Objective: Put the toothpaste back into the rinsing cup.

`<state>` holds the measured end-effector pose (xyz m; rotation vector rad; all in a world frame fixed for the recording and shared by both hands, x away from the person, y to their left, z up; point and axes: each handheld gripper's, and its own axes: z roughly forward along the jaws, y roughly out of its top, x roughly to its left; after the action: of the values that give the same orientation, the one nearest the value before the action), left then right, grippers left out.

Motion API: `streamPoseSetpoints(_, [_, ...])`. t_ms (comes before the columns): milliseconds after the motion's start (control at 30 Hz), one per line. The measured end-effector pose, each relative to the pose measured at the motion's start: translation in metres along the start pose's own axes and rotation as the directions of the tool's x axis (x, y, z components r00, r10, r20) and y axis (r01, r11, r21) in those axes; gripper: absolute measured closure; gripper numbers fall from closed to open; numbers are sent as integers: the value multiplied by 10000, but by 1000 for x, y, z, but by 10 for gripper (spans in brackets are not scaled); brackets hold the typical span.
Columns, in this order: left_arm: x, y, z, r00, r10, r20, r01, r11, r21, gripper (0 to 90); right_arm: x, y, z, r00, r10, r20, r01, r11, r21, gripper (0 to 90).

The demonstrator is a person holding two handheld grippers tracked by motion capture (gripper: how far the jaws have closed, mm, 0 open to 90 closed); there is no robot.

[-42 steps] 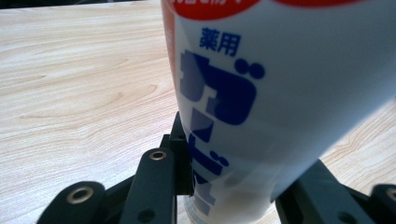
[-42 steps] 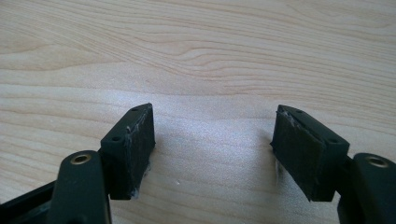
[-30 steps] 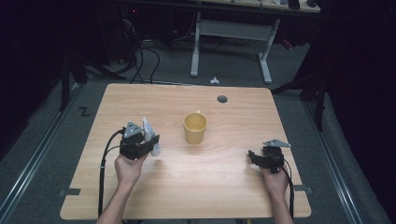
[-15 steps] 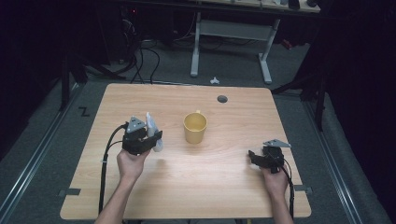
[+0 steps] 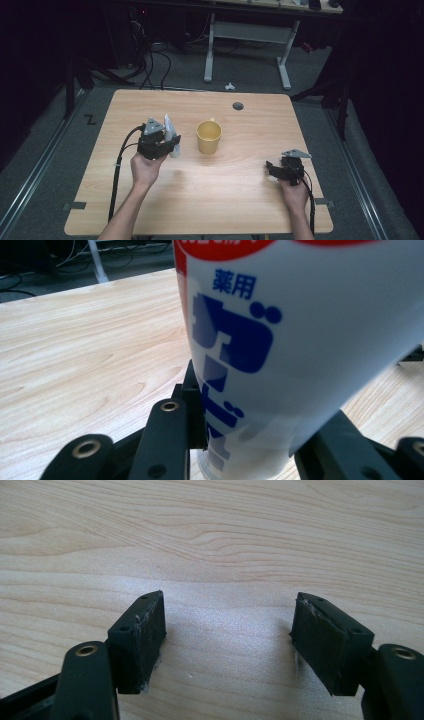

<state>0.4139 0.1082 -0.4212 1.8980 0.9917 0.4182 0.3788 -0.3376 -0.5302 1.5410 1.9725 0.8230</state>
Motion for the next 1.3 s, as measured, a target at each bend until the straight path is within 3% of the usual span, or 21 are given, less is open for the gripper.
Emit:
streamPoseSetpoints(133, [0, 3, 1, 9997, -161, 184, 164, 9998, -133, 682, 0, 0, 0, 10000, -5, 0, 5, 10000, 0, 301])
streamPoseSetpoints(800, [-11, 35, 10, 9982, 236, 544, -218, 9992, -338, 682, 0, 0, 0, 10000, -6, 6, 6, 10000, -5, 301])
streamPoseSetpoints(1300, [-22, 59, 30, 9960, 521, 726, -504, 9984, -238, 681, 0, 0, 0, 10000, 13, 0, -13, 10000, -4, 301])
